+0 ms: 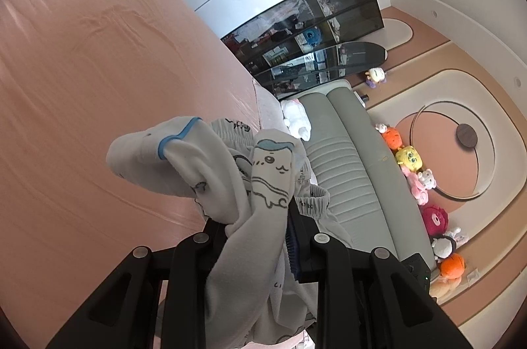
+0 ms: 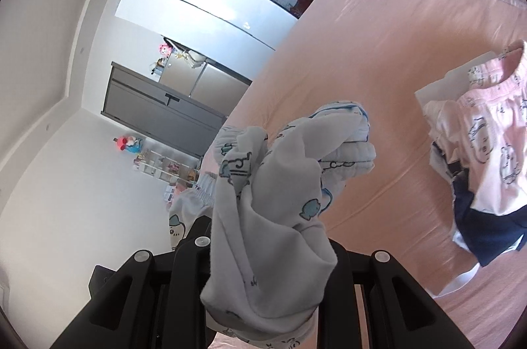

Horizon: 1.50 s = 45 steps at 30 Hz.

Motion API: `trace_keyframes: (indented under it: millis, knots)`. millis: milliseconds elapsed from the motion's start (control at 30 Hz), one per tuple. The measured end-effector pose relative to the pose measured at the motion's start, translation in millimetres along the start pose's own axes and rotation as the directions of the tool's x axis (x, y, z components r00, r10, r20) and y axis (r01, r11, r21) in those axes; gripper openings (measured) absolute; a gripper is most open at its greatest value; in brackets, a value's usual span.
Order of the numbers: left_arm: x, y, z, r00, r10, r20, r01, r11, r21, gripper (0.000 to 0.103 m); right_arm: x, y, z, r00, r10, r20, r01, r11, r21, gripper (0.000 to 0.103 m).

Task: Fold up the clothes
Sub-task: 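Lift the folded pants with both grippers and carry them toward the clothes pile, then lower the pants onto the clothes pile and open both grippers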

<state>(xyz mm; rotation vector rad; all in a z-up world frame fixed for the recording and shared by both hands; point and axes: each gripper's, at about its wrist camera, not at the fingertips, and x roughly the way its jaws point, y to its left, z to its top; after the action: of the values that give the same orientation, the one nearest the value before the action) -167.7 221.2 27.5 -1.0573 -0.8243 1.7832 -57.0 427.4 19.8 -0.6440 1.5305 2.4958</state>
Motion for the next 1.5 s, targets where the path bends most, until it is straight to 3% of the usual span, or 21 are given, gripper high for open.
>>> trace_keyframes:
  millis: [267, 733, 1067, 1500]
  knots:
    - [39.1, -27.7, -25.6, 0.996, -0.021, -0.087, 0.025, 0.999, 0.041, 0.023, -36.4, -41.6, 28.4, 0.998, -0.030, 0.058, 0.026, 0.998, 0.065, 0.024]
    - [88.4, -55.2, -54.2, 0.981, -0.037, -0.190, 0.053, 0.995, 0.081, 0.023, -55.1, -72.8, 50.8, 0.991, -0.090, 0.101, 0.082, 0.994, 0.077, 0.024]
    - [131.1, -68.2, -84.5, 0.958, -0.053, -0.282, 0.085, 0.991, 0.100, 0.023, -83.0, -116.1, 71.0, 0.978, -0.159, 0.134, 0.148, 0.985, 0.093, 0.024]
    - [166.5, -53.7, -105.2, 0.926, -0.037, -0.375, 0.102, 0.982, 0.157, 0.023, -77.0, -159.5, 72.4, 0.962, -0.247, 0.114, 0.246, 0.969, 0.025, 0.024]
